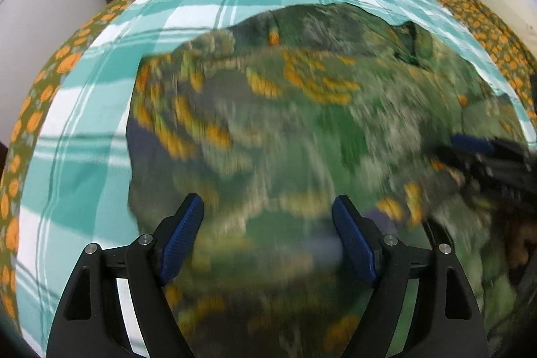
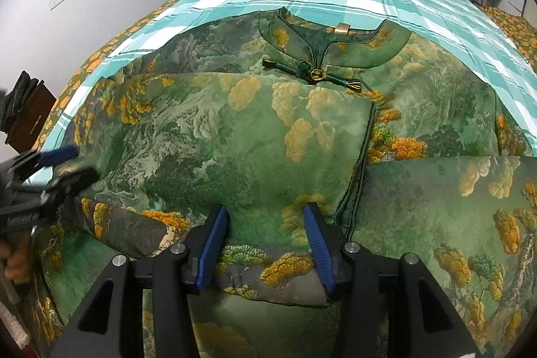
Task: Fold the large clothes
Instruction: 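Press and smooth the folded jacket with both tools, then release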
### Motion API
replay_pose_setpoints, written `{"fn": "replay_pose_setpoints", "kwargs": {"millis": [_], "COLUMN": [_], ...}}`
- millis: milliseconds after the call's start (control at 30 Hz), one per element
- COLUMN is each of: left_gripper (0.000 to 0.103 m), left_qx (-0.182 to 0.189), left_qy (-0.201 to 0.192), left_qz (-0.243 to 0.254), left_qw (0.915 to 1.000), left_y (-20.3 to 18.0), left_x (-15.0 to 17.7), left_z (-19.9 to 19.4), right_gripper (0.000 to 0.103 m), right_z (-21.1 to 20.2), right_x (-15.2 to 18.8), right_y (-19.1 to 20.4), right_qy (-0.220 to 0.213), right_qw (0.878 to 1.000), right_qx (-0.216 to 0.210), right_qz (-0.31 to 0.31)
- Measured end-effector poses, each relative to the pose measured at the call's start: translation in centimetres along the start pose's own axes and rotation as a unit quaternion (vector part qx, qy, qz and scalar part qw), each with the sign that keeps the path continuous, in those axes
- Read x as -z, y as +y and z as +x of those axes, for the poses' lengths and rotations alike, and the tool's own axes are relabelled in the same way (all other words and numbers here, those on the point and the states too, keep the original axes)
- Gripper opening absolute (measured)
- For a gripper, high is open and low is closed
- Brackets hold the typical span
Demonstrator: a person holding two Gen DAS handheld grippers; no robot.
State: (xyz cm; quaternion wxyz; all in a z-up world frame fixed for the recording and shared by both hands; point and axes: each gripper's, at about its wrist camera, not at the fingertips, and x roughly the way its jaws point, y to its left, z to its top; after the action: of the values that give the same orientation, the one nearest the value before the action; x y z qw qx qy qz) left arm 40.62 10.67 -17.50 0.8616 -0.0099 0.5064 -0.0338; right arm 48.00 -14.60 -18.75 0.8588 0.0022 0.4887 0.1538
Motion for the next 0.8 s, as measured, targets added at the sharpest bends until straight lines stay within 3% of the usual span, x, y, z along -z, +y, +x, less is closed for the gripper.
{"fn": "replay_pose_setpoints", "kwargs": {"millis": [233,367,467,567,667,800], "left_gripper": [0.081,0.081,0.084,0.087,0.088,0.091], "left_qx": [0.036,0.049,0.041,0.041,0.037,0.025], "left_qy": [-0.007,0.007,0.016,0.020,0.023,0.021], "left_qz": [0.017,0.045,0.059,0.047,0.044,0.062], "left_qw": [0.9992,0.9978,0.9973,0.9979,0.9981,0.9976], "left_y": [-1.1,-2.7,-3.5,-3.5,-3.3,-3.8], "left_x": [6.0,9.7,12.1,13.6,14.2,15.1], "left_z": [-5.0,-6.2,-6.7,-7.2,-7.3,-7.5], "right_gripper": [0.050,0.050,0.051,0.051,0.051,0.051], "right_z": [-7.7,-12.6,-14.9,-15.7,-16.4,-16.3], "right_x": [2.3,7.9,13.4,19.2,22.8,23.7], "right_y": [-0.3,-2.2,-4.1,-6.2,-6.7,-6.5], "right_qy": [-0.036,-0.035,-0.021,0.012,0.001,-0.011], "right_qw": [0.999,0.999,0.997,0.996,0.993,0.991], "right_qx": [0.001,0.029,0.072,0.082,0.092,0.102], "right_qz": [0.012,0.000,0.000,0.046,0.072,0.088]}}
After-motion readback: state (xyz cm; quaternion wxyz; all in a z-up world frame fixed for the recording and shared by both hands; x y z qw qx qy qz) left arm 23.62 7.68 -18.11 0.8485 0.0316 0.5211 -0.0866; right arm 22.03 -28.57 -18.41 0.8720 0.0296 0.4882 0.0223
